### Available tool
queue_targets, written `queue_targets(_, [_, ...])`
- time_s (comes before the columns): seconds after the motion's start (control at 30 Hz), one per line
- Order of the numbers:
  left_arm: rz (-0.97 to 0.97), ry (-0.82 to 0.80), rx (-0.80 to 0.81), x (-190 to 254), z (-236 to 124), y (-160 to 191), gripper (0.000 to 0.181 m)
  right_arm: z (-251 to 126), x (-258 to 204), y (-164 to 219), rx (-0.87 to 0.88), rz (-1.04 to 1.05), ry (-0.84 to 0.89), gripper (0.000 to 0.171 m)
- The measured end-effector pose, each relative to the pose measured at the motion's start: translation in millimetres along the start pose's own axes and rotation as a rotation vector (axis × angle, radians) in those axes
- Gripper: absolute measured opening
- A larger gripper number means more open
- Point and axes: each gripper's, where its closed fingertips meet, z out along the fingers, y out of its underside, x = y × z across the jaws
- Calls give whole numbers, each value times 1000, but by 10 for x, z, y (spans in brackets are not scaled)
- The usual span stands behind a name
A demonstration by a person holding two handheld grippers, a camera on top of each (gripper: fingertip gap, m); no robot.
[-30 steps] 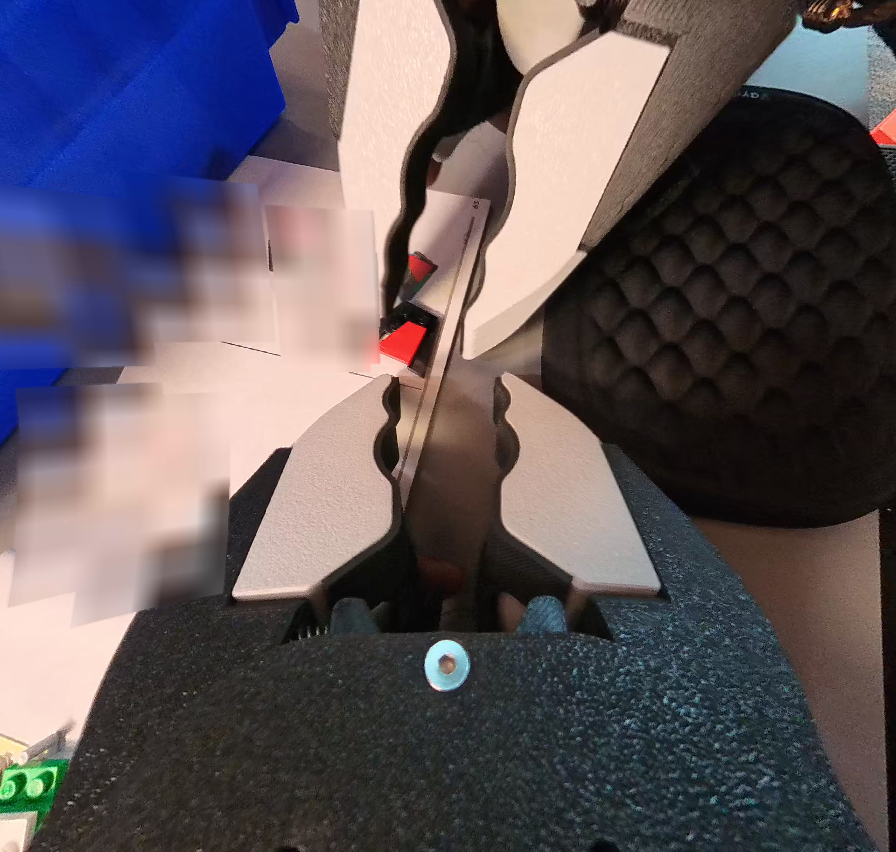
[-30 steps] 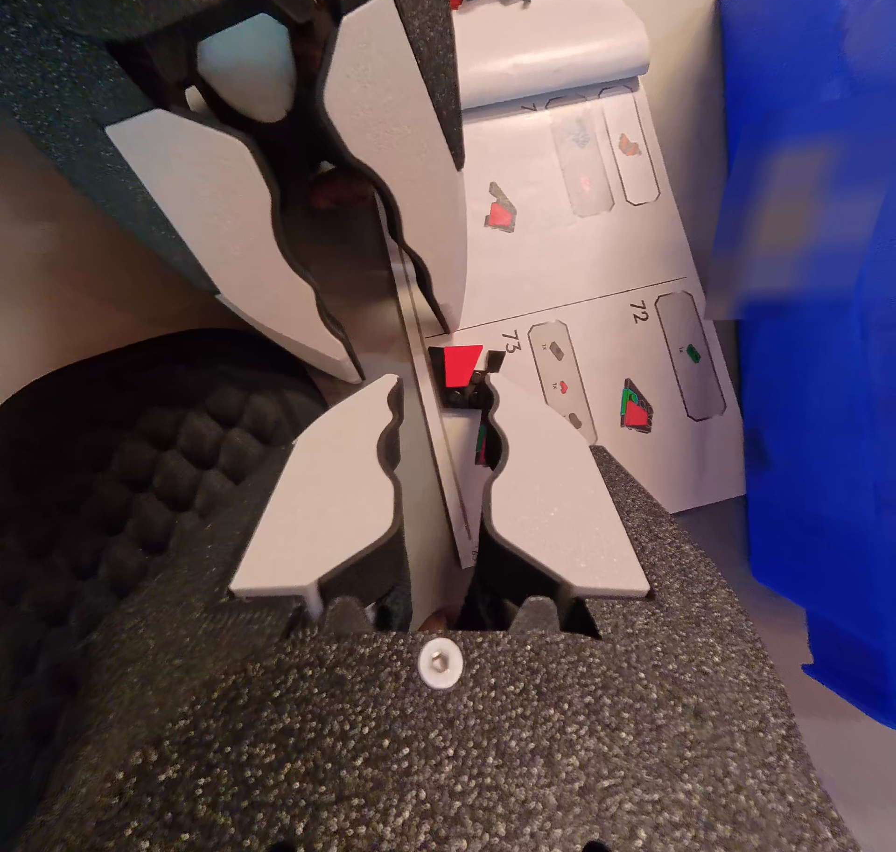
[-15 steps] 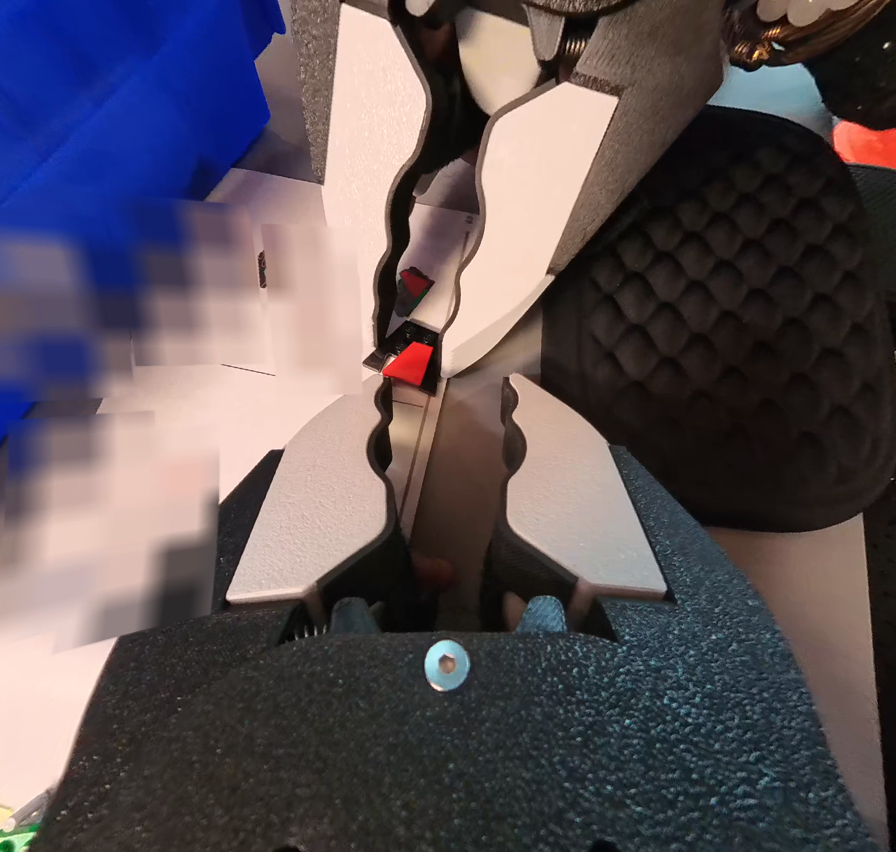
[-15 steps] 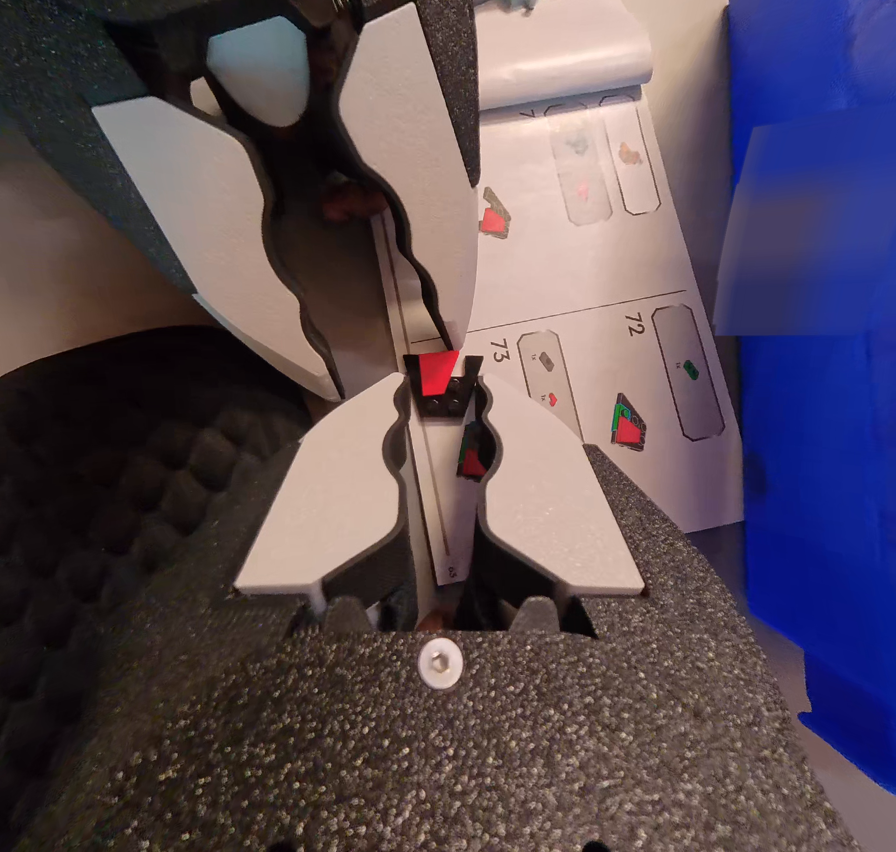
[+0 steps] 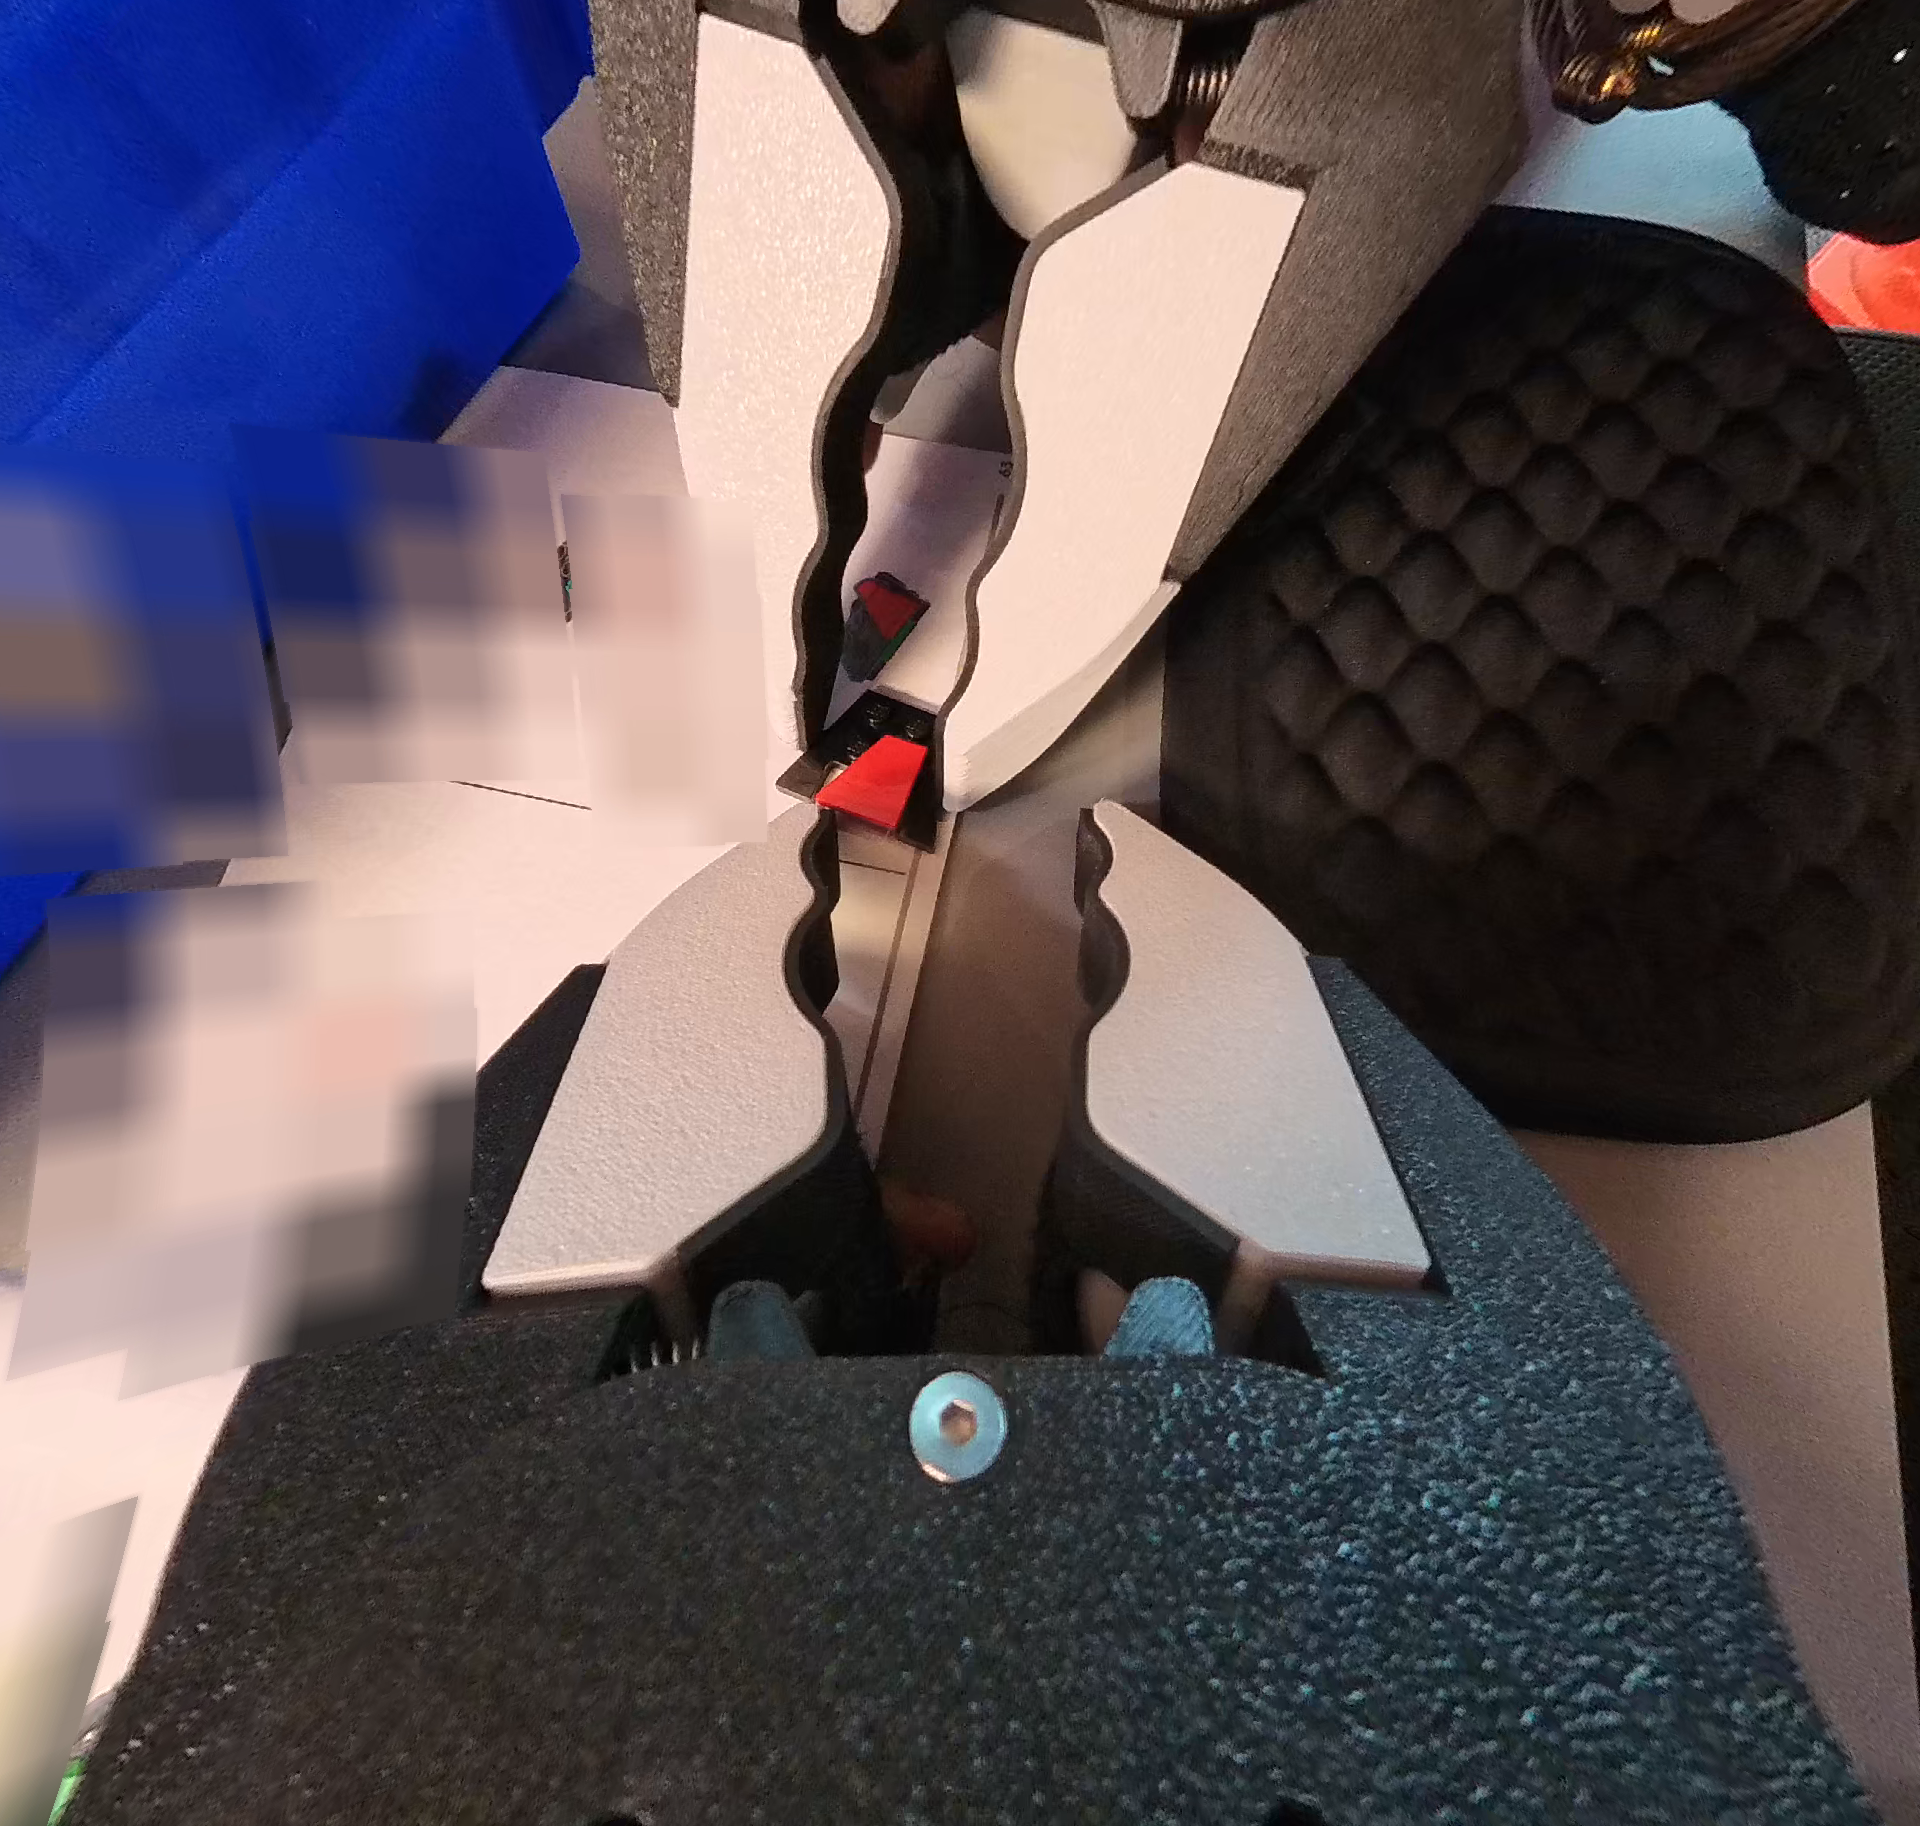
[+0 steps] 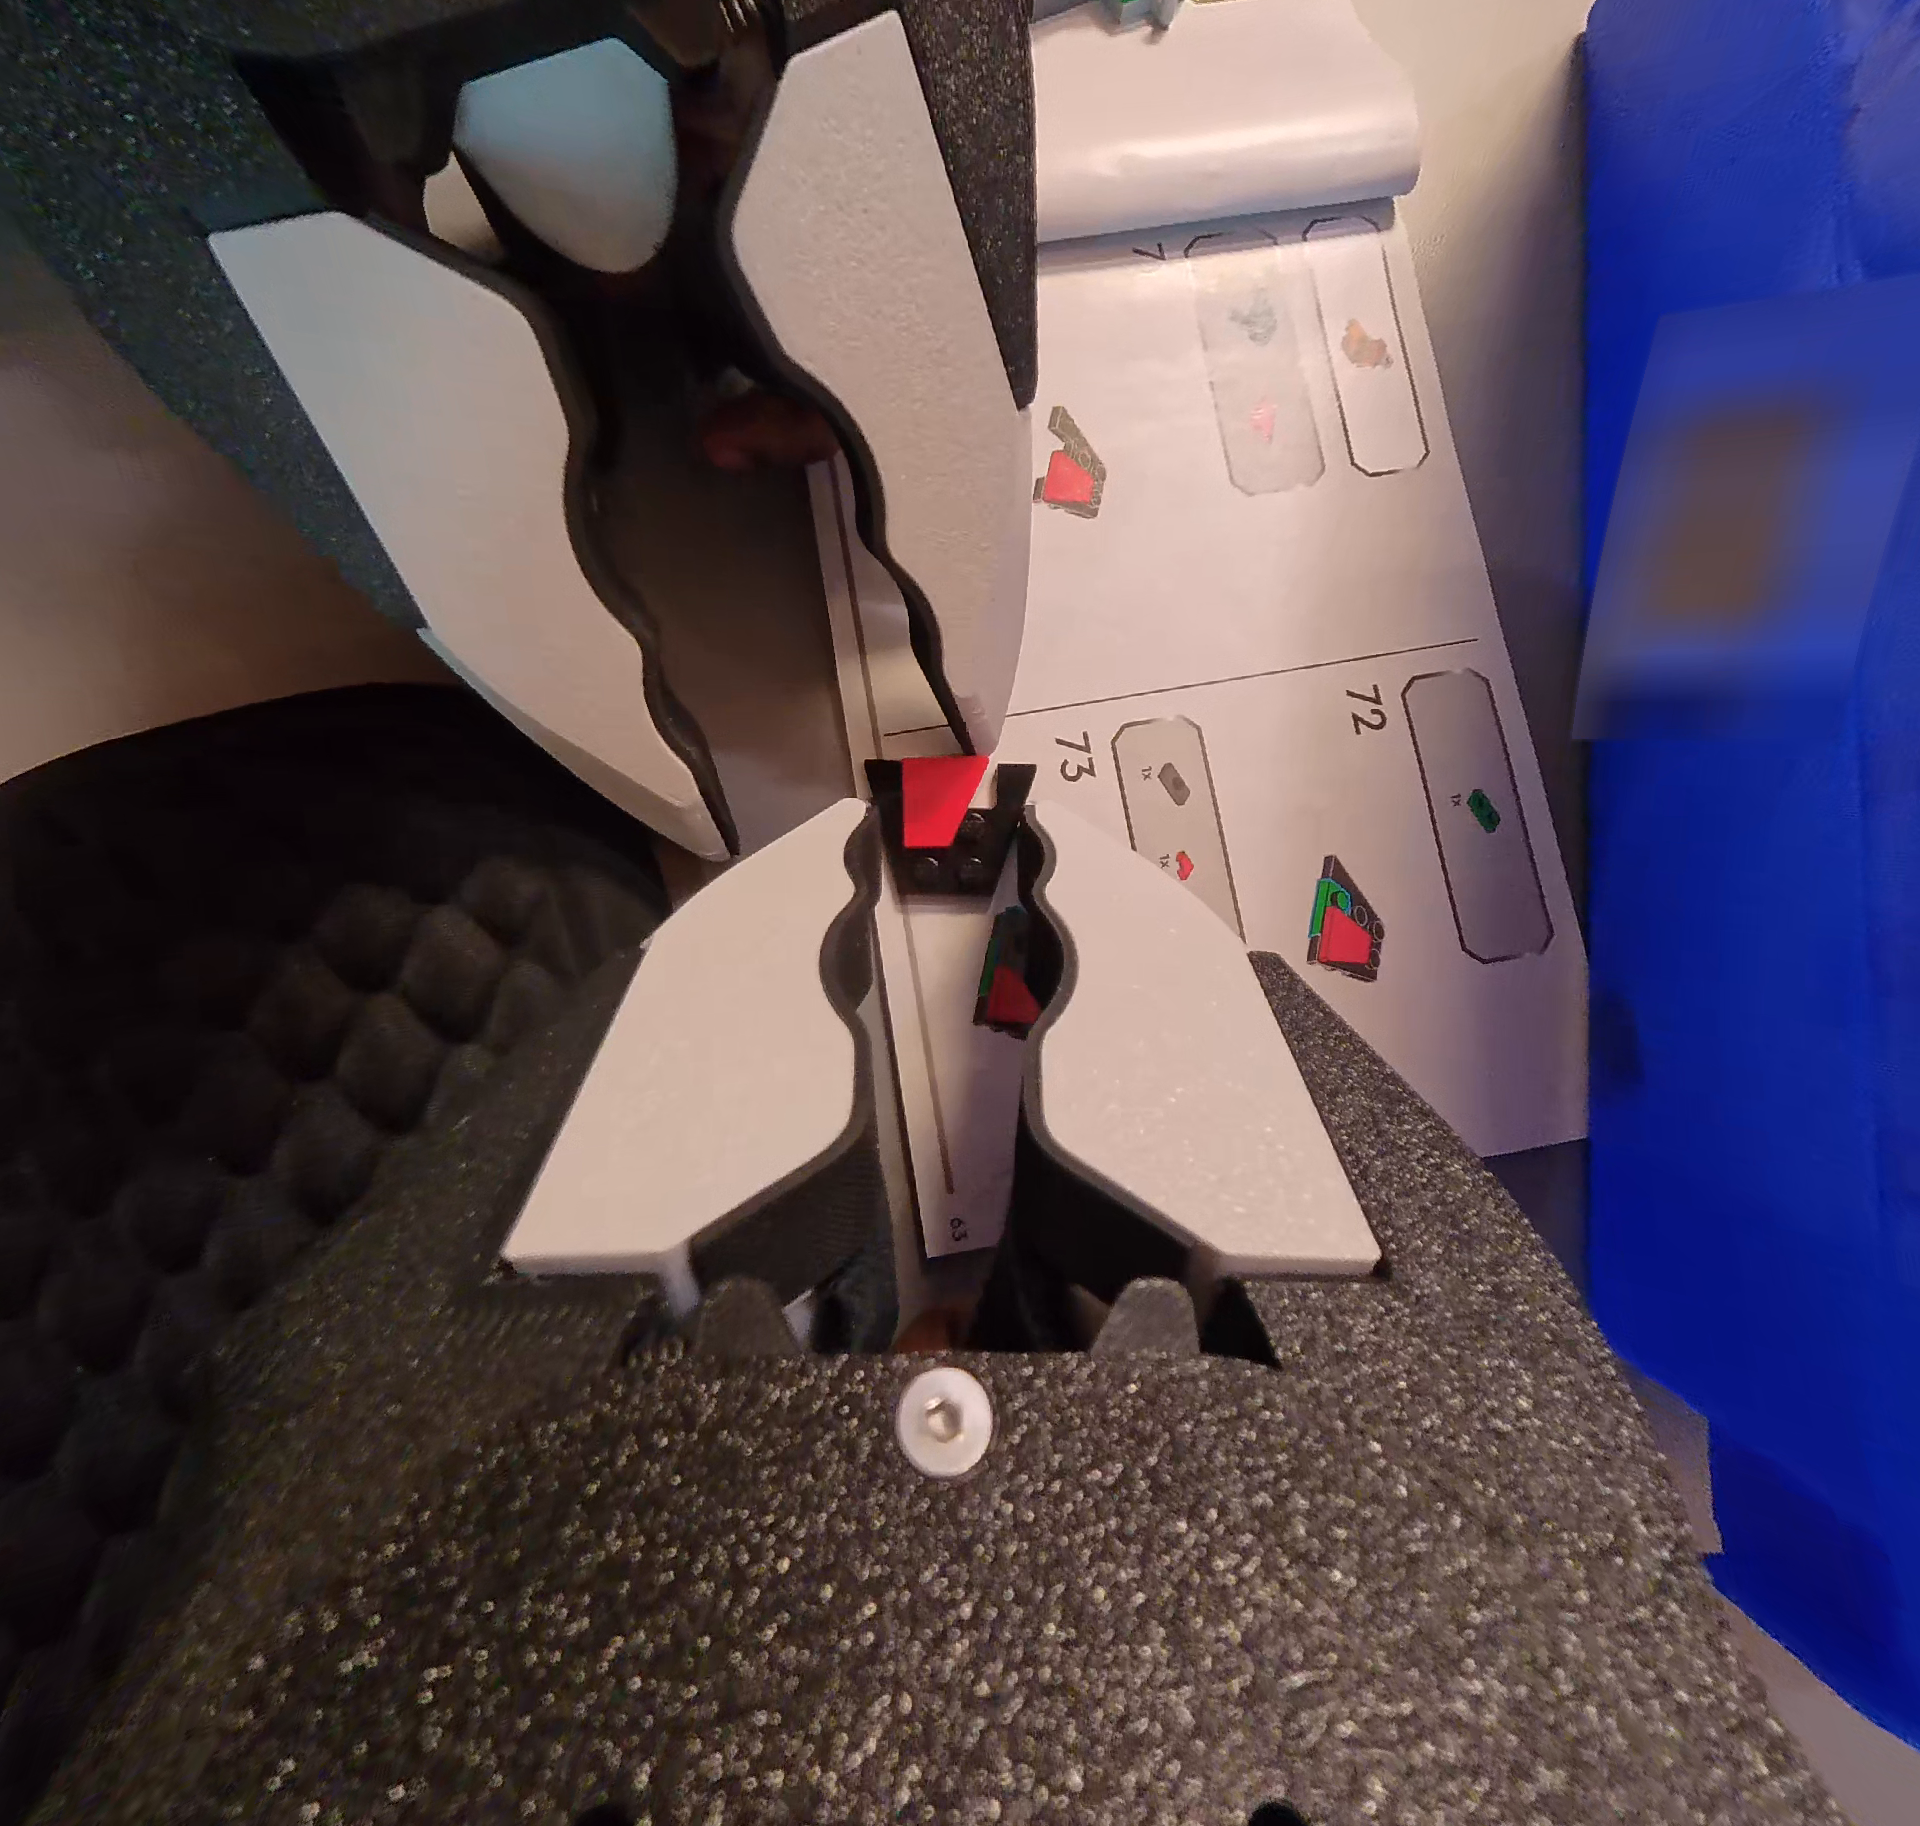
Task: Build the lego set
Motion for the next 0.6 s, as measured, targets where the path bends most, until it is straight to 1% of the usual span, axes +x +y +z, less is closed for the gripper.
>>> queue_targets(0.27, [-2, -2, -2, 5, -4, 0, 44, -6, -10, 3, 5, 1, -19, 26])
queue_targets(0.37, [-11, -1, 2, 14, -43, 17, 44, -73, -7, -5, 12, 26, -29, 43])
queue_targets(0.4, [-16, -2, 8, 12, -62, 23, 44, -109, -9, -20, 23, 35, -32, 46])
queue_targets(0.43, [-21, -3, 13, 9, -79, 28, 43, -142, -8, -37, 33, 42, -31, 43])
queue_targets(0.5, [-25, -7, 18, 2, -103, 35, 40, -181, -11, -71, 56, 48, -27, 30])
queue_targets(0.6, [-7, -8, 16, 16, -118, 31, 35, -157, -52, -50, 38, 39, -38, 22])
